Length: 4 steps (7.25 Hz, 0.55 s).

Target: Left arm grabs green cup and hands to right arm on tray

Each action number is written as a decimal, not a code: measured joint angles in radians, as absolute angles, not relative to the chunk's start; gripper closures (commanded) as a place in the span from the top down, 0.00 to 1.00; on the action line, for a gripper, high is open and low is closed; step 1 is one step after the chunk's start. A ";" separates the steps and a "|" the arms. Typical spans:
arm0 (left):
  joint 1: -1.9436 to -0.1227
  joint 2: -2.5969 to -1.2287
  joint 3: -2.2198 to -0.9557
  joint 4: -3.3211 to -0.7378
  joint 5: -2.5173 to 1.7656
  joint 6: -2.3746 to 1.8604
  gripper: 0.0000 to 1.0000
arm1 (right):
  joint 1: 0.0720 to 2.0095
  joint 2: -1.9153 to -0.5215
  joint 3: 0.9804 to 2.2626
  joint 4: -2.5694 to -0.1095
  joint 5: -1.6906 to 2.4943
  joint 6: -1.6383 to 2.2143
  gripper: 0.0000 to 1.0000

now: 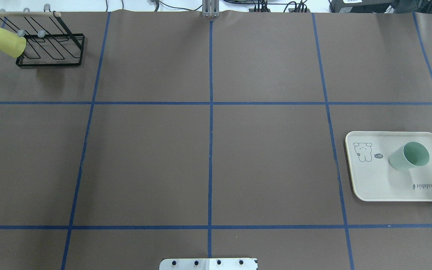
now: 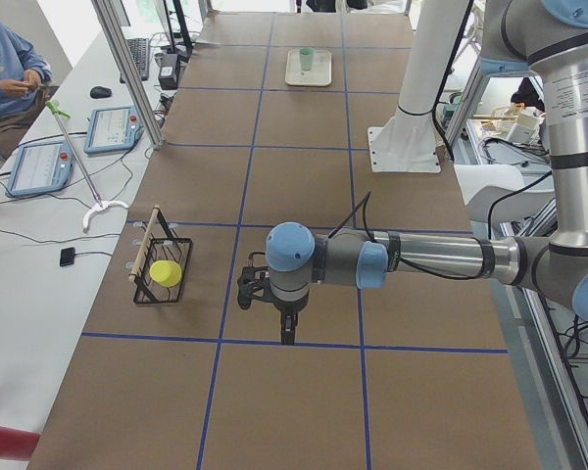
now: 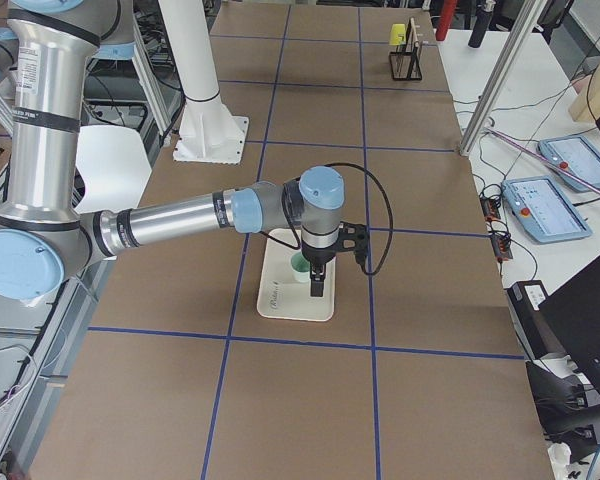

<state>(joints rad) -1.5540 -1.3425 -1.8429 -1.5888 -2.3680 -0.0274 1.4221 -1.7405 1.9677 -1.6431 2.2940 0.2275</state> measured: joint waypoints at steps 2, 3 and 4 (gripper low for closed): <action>-1.554 -1.341 -1.846 -1.589 -2.369 -0.031 1.00 | 1.423 -1.767 1.970 -1.639 2.323 0.229 1.00; -1.554 -1.342 -1.843 -1.589 -2.367 -0.032 1.00 | 1.423 -1.778 1.976 -1.638 2.336 0.229 1.00; -1.554 -1.342 -1.840 -1.589 -2.366 -0.033 1.00 | 1.423 -1.782 1.976 -1.637 2.343 0.229 1.00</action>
<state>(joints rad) -1.5542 -1.3418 -1.8403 -1.5892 -2.3663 -0.0328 1.4227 -1.7817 1.9756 -1.6374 2.3429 0.2289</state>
